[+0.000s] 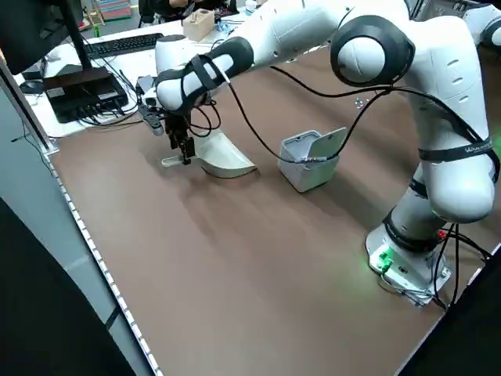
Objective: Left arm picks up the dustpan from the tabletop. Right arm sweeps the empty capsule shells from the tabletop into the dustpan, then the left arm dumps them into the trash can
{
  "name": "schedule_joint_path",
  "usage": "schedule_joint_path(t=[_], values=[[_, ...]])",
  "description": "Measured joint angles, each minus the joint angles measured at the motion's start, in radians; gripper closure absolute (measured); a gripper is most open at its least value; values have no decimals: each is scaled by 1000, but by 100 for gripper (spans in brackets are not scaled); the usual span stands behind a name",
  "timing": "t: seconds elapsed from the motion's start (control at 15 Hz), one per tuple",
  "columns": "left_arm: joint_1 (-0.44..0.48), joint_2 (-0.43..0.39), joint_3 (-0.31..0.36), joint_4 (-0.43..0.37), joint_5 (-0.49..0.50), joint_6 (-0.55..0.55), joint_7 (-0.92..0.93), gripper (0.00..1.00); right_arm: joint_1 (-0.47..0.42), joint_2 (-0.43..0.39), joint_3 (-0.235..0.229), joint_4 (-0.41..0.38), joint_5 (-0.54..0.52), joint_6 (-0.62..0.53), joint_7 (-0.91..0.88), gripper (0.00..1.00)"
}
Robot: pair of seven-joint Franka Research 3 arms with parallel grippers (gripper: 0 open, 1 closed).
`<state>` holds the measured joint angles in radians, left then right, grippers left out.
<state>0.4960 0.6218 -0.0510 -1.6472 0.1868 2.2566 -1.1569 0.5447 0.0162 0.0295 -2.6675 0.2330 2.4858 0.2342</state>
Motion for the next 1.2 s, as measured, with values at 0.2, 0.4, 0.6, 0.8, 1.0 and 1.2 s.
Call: schedule_joint_path(t=[0.2,0.4,0.6,0.8,1.0,1.2], values=[[2,0,0,-13,29,12,0,0,0,0,-1,0,0,1,0,53],[7,0,1,-25,46,18,0,0,0,0,-3,0,0,2,0,57],[17,0,1,-31,49,22,3,3,0,0,-5,0,0,3,0,63],[19,0,1,-31,49,28,5,13,0,0,-5,0,1,3,1,72],[19,-1,0,-31,49,34,5,28,0,0,-5,0,1,3,1,74],[19,-5,0,-30,49,35,5,32,0,0,-5,0,1,3,1,74]])
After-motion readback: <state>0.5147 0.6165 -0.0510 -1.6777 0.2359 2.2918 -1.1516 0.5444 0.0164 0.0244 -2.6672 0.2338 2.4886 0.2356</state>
